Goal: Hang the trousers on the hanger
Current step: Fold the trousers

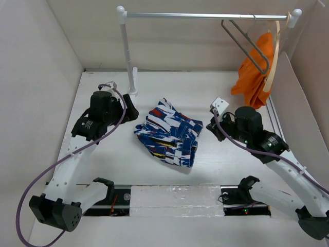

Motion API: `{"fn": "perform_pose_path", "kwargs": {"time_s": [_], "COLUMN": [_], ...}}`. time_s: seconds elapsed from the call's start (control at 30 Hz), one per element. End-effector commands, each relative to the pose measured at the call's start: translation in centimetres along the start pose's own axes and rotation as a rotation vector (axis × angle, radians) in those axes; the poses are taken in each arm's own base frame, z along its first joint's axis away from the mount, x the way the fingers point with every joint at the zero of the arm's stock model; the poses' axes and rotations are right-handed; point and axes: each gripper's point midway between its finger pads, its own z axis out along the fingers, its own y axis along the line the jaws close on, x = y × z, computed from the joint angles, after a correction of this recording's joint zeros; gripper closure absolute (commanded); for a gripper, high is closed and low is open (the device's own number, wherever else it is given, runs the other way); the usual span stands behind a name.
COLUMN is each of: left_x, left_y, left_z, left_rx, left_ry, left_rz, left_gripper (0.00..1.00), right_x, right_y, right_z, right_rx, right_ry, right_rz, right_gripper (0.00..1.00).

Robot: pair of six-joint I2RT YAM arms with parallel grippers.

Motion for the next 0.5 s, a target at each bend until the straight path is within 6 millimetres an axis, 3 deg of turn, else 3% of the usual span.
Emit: {"fn": "perform_pose_path", "kwargs": {"time_s": [0.0,0.07,0.17,0.2,0.3,0.47], "left_x": [2.2,5.0,7.6,7.9,8.4,9.2], "left_y": [2.6,4.4,6.2,6.3,5.1,4.0], "left_z": [2.0,4.0,6.5,7.0,9.0,12.0], "left_rx": [-0.119,-0.194,-0.266,-0.270,-0.181,-0.104], "left_ry": [0.058,0.154,0.244,0.248,0.261,0.289], "left_rz": [-0.052,-0.093,-0.136,-0.153,-0.201,-0.243], "left_gripper": [0.15,0.17,0.15,0.15,0.11,0.11], "right_x": [-0.4,0.4,2.0,3.0,4.8,6.4], "right_y": [1.2,1.9,3.2,3.7,4.2,4.4], "right_z": [1.9,3.3,5.2,6.3,8.6,11.5], "right_rx": [-0.074,-0.120,-0.179,-0.206,-0.247,-0.272], "right_ry": [-0.045,-0.021,0.020,0.061,0.131,0.171], "right_rz": [0.005,0.003,-0.018,-0.027,-0.056,-0.067], "right_gripper": [1.00,1.00,0.53,0.32,0.22,0.20]}}
